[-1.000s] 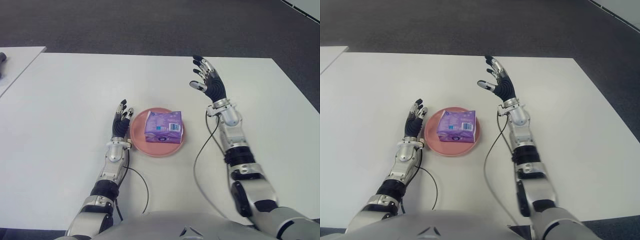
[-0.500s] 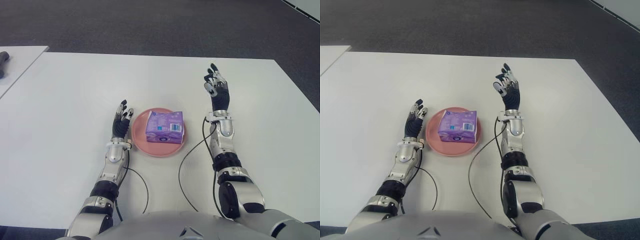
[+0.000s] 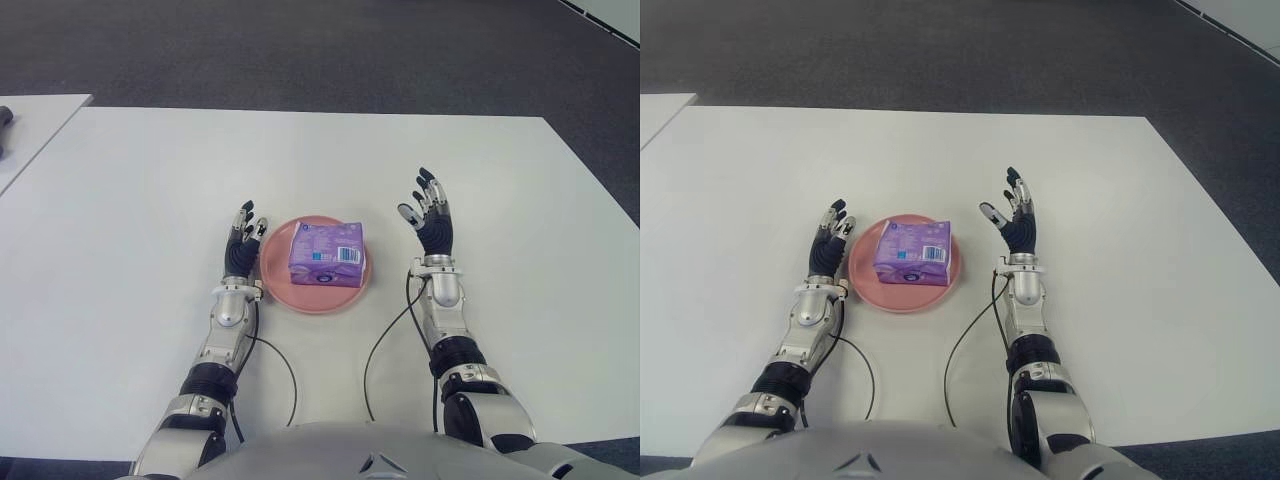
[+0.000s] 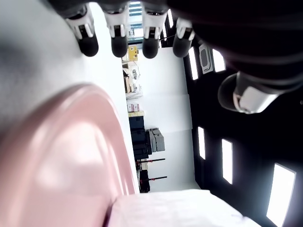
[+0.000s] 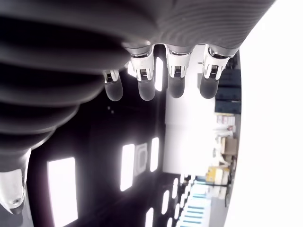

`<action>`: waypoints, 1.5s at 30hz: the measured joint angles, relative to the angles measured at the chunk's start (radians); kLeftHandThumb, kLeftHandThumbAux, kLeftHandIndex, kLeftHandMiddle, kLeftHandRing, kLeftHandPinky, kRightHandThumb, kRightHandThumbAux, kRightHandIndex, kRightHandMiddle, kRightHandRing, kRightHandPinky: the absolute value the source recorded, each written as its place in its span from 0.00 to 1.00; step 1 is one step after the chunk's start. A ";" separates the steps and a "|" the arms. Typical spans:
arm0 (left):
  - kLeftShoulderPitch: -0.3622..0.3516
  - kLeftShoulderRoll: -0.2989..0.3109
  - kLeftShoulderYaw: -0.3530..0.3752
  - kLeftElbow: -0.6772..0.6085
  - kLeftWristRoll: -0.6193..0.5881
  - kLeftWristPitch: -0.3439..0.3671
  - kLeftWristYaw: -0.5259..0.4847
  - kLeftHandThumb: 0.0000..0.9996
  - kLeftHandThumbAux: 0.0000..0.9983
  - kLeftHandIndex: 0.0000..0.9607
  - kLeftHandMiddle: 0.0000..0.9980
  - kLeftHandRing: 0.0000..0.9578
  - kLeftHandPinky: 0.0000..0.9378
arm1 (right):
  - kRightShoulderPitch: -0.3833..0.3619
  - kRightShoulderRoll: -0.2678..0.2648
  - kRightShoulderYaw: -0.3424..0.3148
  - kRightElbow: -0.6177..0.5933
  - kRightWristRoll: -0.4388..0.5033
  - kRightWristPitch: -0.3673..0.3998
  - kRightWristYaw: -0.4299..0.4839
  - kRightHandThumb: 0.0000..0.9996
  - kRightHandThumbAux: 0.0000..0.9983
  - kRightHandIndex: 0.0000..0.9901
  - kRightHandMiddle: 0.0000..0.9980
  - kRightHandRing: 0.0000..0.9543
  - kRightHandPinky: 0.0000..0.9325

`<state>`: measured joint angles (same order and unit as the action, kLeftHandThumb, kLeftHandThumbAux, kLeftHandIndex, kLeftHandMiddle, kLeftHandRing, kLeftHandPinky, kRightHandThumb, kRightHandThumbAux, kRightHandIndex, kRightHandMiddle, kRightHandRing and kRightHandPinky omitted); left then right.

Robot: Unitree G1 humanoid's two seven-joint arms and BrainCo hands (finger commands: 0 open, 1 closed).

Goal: Put the tissue paper into the plate.

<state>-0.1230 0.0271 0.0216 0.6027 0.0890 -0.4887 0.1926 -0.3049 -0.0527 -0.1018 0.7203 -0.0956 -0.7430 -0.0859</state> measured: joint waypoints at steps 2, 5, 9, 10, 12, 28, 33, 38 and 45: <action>0.000 0.000 0.000 -0.001 0.000 0.000 -0.001 0.00 0.38 0.00 0.00 0.00 0.00 | 0.019 0.001 0.009 -0.017 -0.019 -0.001 -0.017 0.00 0.55 0.00 0.00 0.00 0.00; 0.000 0.000 0.000 -0.002 0.000 0.000 -0.005 0.00 0.38 0.00 0.00 0.00 0.00 | 0.046 0.003 0.019 -0.036 -0.034 -0.001 -0.032 0.00 0.56 0.00 0.00 0.00 0.00; 0.001 0.003 0.000 -0.002 0.000 0.000 -0.005 0.00 0.37 0.00 0.00 0.00 0.00 | 0.088 0.010 0.032 -0.080 -0.047 -0.002 -0.053 0.00 0.57 0.00 0.00 0.00 0.00; 0.002 0.004 0.000 -0.002 0.000 0.000 -0.005 0.00 0.37 0.00 0.00 0.00 0.00 | 0.095 0.014 0.034 -0.088 -0.052 -0.002 -0.063 0.00 0.57 0.00 0.00 0.00 0.02; 0.003 0.005 0.000 -0.001 0.001 0.000 -0.005 0.00 0.37 0.00 0.00 0.00 0.00 | 0.105 0.024 0.040 -0.103 -0.062 0.001 -0.084 0.00 0.55 0.00 0.00 0.04 0.14; 0.002 0.014 0.000 0.007 0.000 -0.016 -0.008 0.00 0.37 0.00 0.00 0.00 0.00 | 0.333 0.111 0.091 -0.583 -0.214 0.320 -0.213 0.00 0.36 0.08 0.00 0.69 0.79; 0.002 0.015 0.000 0.008 0.000 -0.016 -0.016 0.00 0.37 0.00 0.00 0.00 0.00 | 0.342 0.111 0.106 -0.592 -0.217 0.354 -0.234 0.00 0.34 0.06 0.01 0.72 0.76; 0.000 0.015 0.000 0.007 -0.002 -0.015 -0.029 0.00 0.37 0.00 0.00 0.00 0.00 | 0.343 0.111 0.128 -0.592 -0.216 0.385 -0.241 0.00 0.34 0.09 0.08 0.71 0.69; 0.000 0.015 0.001 0.000 -0.002 0.000 -0.035 0.00 0.38 0.00 0.00 0.00 0.00 | 0.342 0.110 0.139 -0.592 -0.209 0.407 -0.245 0.00 0.39 0.27 0.18 0.59 0.41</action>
<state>-0.1226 0.0423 0.0228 0.6031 0.0865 -0.4888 0.1581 0.0374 0.0576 0.0375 0.1281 -0.3047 -0.3357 -0.3314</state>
